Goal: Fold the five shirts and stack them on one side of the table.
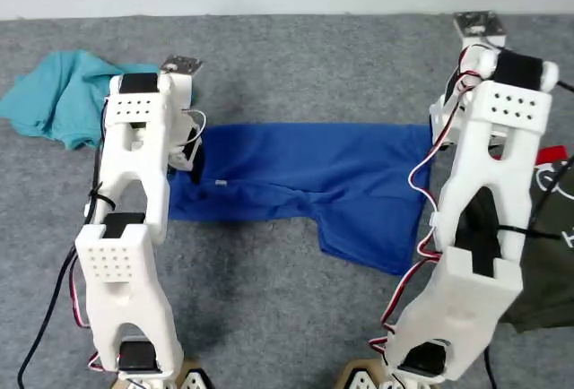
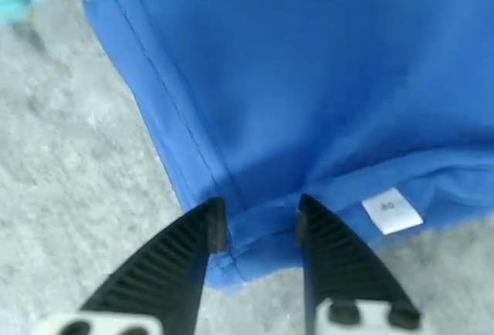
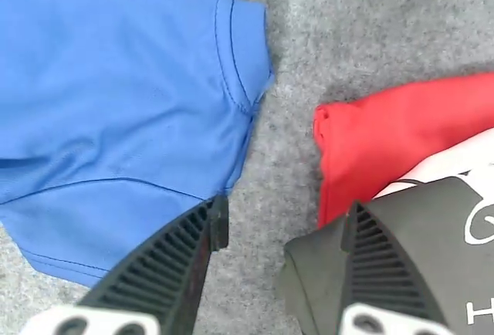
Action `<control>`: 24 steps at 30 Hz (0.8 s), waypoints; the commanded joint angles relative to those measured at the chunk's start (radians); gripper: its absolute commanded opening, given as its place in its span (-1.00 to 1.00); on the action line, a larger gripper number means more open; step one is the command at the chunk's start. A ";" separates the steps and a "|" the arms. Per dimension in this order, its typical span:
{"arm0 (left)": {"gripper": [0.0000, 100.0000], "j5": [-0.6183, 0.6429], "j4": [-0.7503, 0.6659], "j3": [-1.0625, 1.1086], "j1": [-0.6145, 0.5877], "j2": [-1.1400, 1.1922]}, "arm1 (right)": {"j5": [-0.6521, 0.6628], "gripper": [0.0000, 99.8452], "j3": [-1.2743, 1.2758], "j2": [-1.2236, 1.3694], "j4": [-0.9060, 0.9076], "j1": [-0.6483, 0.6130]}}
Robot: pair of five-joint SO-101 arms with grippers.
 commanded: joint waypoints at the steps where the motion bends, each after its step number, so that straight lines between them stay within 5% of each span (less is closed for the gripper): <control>1: -0.71 0.003 0.037 0.001 -0.009 -0.015 | -0.011 -0.51 -0.003 -0.062 0.039 -0.001; 14: -0.74 -0.091 -0.020 0.268 -0.064 -0.051 | -0.014 -0.51 -0.003 -0.062 0.039 -0.005; 24: -0.75 -0.097 0.005 0.153 -0.089 -0.169 | -0.014 -0.51 -0.003 -0.064 0.039 -0.005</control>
